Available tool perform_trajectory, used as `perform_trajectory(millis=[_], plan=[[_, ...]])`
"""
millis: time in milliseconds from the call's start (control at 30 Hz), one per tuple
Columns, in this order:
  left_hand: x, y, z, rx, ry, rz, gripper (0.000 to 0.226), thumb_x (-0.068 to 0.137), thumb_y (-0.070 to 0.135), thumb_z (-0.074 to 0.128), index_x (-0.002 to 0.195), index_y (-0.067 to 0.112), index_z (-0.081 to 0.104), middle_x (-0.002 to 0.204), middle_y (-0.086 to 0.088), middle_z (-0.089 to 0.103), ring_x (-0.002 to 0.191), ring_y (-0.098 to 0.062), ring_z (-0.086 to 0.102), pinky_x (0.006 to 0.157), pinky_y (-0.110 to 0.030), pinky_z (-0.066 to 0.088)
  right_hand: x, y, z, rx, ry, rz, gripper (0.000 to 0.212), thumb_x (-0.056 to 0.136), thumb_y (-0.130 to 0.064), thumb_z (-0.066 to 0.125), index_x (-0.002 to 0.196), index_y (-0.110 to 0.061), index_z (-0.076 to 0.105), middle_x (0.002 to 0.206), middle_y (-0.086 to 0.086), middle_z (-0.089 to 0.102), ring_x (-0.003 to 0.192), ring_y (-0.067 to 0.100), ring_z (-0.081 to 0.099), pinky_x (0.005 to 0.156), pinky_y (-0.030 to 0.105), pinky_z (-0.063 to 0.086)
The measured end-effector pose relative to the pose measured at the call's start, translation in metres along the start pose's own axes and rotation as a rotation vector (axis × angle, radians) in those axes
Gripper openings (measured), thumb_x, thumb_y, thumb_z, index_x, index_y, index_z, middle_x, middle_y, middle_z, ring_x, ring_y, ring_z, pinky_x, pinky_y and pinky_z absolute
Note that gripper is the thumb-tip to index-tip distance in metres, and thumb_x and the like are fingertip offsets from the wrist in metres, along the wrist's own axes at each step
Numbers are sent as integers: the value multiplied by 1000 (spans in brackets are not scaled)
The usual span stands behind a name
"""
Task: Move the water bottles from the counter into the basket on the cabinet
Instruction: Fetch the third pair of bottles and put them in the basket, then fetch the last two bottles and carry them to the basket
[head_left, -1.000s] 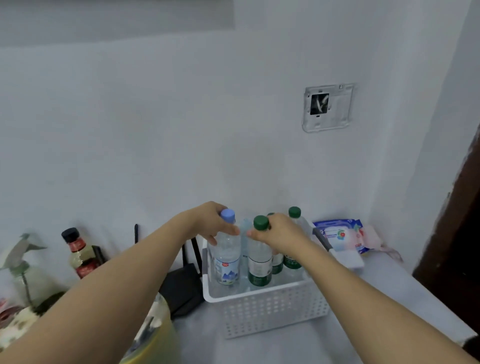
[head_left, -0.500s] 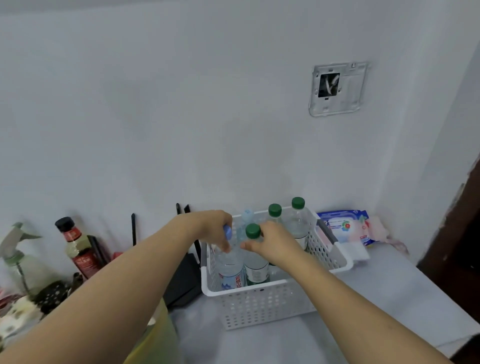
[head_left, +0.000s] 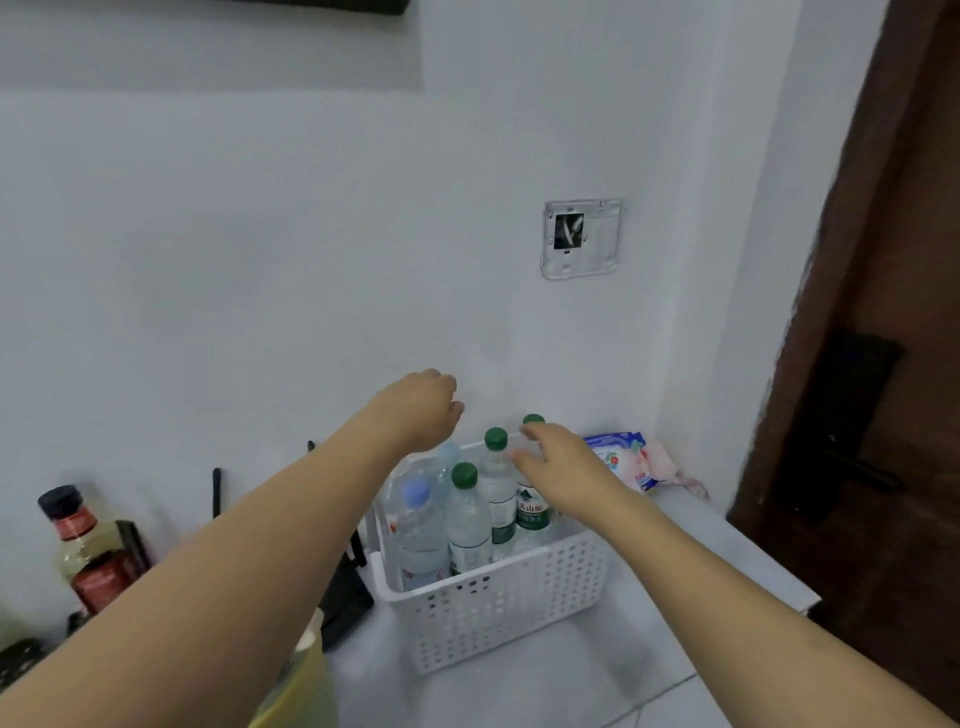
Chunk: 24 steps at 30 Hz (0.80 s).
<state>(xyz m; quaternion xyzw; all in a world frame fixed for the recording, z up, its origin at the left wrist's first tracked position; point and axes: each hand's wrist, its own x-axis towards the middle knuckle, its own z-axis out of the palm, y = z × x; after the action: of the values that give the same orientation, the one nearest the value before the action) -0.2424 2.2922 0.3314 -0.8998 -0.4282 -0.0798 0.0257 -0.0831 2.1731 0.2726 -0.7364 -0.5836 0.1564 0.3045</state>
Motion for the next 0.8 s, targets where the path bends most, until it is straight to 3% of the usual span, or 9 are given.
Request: perform_trajectory(millis=[133,233,500,800], plan=[[9,28,1,45,167,169,34,104,25,33,120,1,52,126,-16,55,114,-31,49,98,-39,38,-22,3,-35,-136,52,74,57,102,-41,33,148,-9,28,158,8,25,142,21,26,111,33,22],[15,51,2,63,216,233,39,105,23,32,132,-1,45,136,-18,48,124,-33,42,106,-41,31,-37,13,-61,-350,116,145,59,103,-37,27,152,-5,16,161,14,9,148,25,7,119,38,7],[3,149,-7,16,251,411,35,104,23,33,127,-1,46,132,-17,50,122,-32,42,101,-39,30,-144,44,-129,-483,243,402,59,104,-35,26,152,-3,12,161,15,6,148,27,4,118,40,3],[-72,343,-30,-130,246,776,39,105,27,33,128,1,48,133,-17,53,122,-31,45,104,-39,35,-328,81,-211,-506,410,709,61,103,-39,26,152,-5,13,162,12,7,149,25,3,119,40,3]])
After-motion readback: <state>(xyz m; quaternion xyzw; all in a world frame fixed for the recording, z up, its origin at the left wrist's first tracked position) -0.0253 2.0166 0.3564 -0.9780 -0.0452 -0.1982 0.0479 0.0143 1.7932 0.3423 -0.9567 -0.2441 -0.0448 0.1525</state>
